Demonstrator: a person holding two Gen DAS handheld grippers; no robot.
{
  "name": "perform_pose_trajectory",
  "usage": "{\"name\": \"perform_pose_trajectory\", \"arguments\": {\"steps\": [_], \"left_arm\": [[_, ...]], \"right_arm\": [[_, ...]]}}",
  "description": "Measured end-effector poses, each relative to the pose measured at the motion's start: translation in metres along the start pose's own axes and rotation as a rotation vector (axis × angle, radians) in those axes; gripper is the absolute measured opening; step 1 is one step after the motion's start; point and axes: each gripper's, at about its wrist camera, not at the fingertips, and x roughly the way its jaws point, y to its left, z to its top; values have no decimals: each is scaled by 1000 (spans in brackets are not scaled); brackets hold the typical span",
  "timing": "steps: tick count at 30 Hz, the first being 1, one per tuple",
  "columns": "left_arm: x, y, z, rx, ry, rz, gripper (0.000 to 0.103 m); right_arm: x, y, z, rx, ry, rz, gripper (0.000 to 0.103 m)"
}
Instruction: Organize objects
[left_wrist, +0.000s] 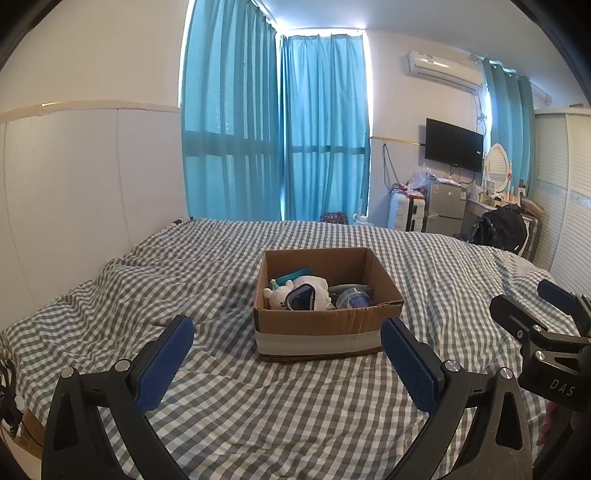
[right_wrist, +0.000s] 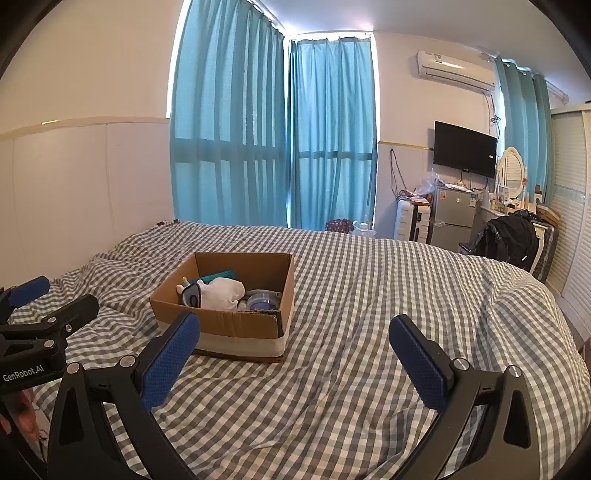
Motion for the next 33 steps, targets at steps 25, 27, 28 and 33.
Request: {"name": "perform_pose_trajectory", "arguments": {"steps": [25, 27, 28, 33], "left_arm": [[-4, 0, -2, 20, -22, 11, 103], [-4, -2, -3, 20, -18, 11, 103], [-4, -2, -3, 20, -17, 11, 103], [-2, -1, -2, 18, -8, 13, 103]], "right_arm": [[-1, -1, -4, 4, 6, -6, 103], [-1, 0, -4, 2, 5, -8, 103], [-1, -1, -4, 2, 4, -8, 103], [-2, -2, -4, 2, 3, -7, 103]]}}
